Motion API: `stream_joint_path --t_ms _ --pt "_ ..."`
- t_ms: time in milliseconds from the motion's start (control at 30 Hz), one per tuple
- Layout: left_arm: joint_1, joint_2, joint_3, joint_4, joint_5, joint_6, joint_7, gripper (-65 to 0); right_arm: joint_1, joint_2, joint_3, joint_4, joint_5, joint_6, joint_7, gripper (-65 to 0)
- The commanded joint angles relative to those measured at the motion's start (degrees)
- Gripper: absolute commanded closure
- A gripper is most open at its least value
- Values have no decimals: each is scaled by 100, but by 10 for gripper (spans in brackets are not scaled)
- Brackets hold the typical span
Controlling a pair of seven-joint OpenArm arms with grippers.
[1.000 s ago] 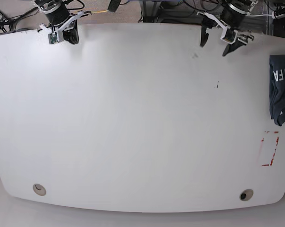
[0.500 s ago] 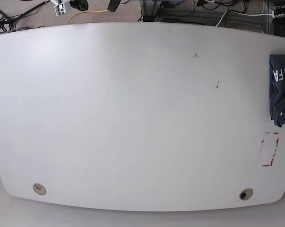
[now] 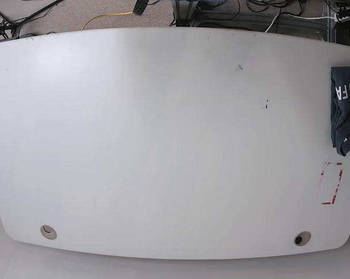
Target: Fold the T-shirt properly
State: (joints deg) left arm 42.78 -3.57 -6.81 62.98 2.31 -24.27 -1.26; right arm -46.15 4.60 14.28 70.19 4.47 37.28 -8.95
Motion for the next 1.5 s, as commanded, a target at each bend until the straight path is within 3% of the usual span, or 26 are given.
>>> stream_joint_path --t_ms 0,200,400,633,833,1000,1100,1233,1467 --pt "-204 10 17 -650 -6 -74 -37 -379 145 72 44 -641 -3 -145 302 -22" --pt "-977 -95 26 -1793 2 -74 -37 -379 848 151 44 -1670 -21 -207 425 -22" --pt "-1602 -139 26 -2830 2 14 -37 -379 1261 168 35 -2118 -56 -488 425 -22" --pt "-2366 -289 316 -3911 178 770 -37 -379 1833 160 53 -2655 -610 -822 425 -22" --pt "-3078 -298 316 -4878 196 858 -37 -379 2246 151 53 -3129 -627 -972 425 -22" --pt "-3518 -298 325 -5450 205 1579 -28 -379 2554 177 53 -3542 -627 -1191 425 -24" --pt "-3659 -289 325 -5590 205 1728 7 -379 2677 186 44 -3648 -636 -1297 425 -25" --pt "-3694 -262 325 -5643 213 2203 16 -379 2703 186 35 -3674 -636 -1464 425 -25" --pt "-3852 -254 316 -5652 196 2326 16 -381 2835 151 44 -3683 -636 -1569 390 -25"
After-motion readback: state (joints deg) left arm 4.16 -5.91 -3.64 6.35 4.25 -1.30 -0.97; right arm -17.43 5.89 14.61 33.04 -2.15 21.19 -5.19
